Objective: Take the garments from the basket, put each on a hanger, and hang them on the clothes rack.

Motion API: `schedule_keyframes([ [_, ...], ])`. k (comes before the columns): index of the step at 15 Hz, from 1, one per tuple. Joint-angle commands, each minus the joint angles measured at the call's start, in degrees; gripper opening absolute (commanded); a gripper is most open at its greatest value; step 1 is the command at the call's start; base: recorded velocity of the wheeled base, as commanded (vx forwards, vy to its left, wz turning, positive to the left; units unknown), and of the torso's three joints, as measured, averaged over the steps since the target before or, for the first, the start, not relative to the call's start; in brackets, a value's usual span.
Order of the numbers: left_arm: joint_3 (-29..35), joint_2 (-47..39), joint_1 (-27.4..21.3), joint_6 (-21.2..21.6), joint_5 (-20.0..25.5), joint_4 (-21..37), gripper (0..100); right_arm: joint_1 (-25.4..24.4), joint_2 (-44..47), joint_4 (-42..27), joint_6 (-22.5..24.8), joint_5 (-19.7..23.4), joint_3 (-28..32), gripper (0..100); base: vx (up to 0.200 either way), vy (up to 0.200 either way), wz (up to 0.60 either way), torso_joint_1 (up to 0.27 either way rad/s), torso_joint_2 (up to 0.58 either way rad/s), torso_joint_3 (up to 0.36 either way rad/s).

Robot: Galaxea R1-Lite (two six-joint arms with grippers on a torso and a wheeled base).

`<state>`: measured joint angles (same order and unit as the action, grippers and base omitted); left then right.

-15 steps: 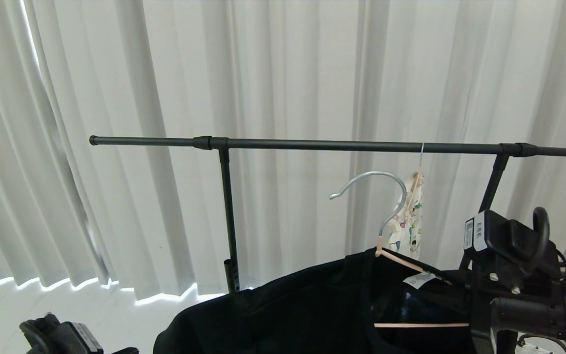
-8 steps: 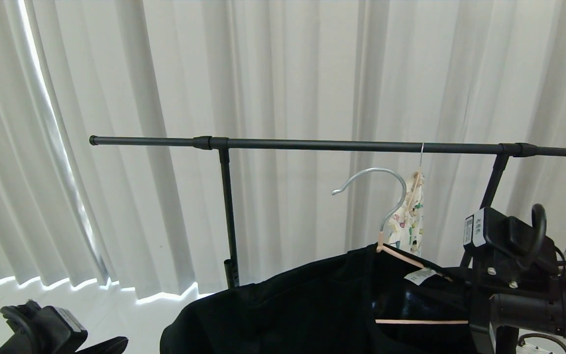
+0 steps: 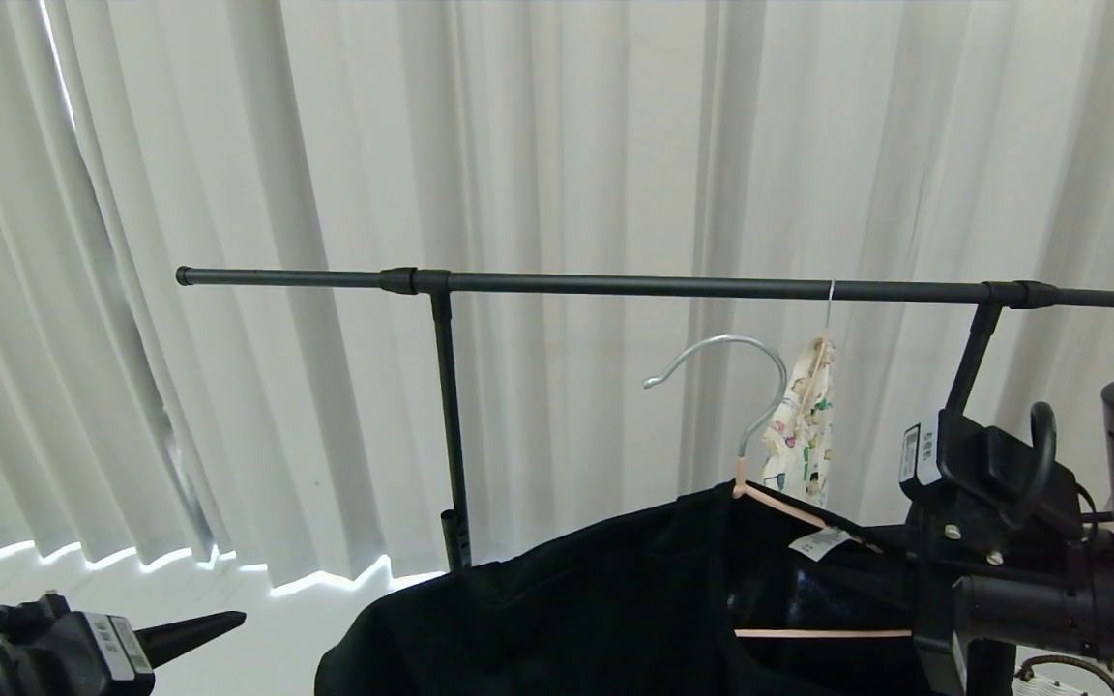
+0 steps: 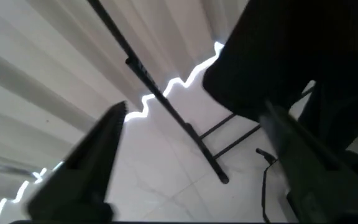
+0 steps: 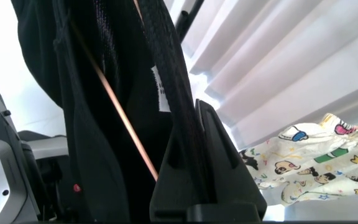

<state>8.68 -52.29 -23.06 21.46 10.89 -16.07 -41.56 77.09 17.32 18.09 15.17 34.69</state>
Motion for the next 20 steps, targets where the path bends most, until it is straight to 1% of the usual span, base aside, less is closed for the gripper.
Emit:
schedule_keyframes([
  [1,0.72,0.34,-0.05,0.08,3.35,-0.02,100,-0.01,0.6,0.96,0.01,0.04,0.02,0,0.0,0.0,0.0,0.0,0.0,0.0],
  [4,1.69,-4.05,0.13,-0.27,3.7,-0.1,100,-0.19,0.07,1.49,0.19,0.04,-0.07,0,0.0,0.0,0.0,0.0,0.0,0.0],
  [7,2.92,-8.36,0.56,-1.15,3.79,-0.1,100,-1.6,-1.86,1.4,0.28,0.04,-0.24,0,0.0,0.0,0.0,0.0,0.0,0.0],
  [8,2.92,-9.41,0.56,-0.98,3.79,-0.1,0,-1.68,-1.95,1.4,0.28,0.04,-0.15,0,0.0,0.0,0.0,0.0,0.0,0.0],
  [11,4.06,-10.29,0.3,-0.8,3.79,-0.1,0,-2.91,-3.0,1.31,0.28,-0.05,-0.42,0,0.0,0.0,0.0,0.0,0.0,0.0],
  [13,3.71,-10.29,1.0,-0.8,3.18,-0.1,0,-2.83,-3.35,1.31,0.28,-0.22,-0.86,0,0.0,0.0,0.0,0.0,0.0,0.0],
  [14,3.27,-10.2,2.41,-0.8,1.33,-0.1,0,-2.48,-3.35,1.31,0.28,-0.4,-1.03,0,0.0,0.0,0.0,0.0,0.0,0.0],
  [16,0.9,-8.97,6.19,-0.8,-4.65,-0.1,0,0.07,-3.53,1.31,0.19,-2.86,-1.38,0,0.0,0.0,0.0,0.0,0.0,0.0],
  [17,0.11,-7.66,8.91,-0.89,-5.79,-0.1,0,1.48,-4.32,1.31,0.01,-3.12,-1.65,0,0.0,0.0,0.0,0.0,0.0,0.0],
  [18,0.29,-6.86,9.97,-0.89,-5.79,-0.1,0,2.62,-4.41,1.22,0.01,-3.04,-1.65,0,0.0,0.0,0.0,0.0,0.0,0.0],
  [20,0.81,-5.99,9.79,-0.71,-5.7,-0.1,0,2.89,-4.32,1.22,0.01,-3.12,-1.65,0,0.0,0.0,0.0,0.0,0.0,0.0],
])
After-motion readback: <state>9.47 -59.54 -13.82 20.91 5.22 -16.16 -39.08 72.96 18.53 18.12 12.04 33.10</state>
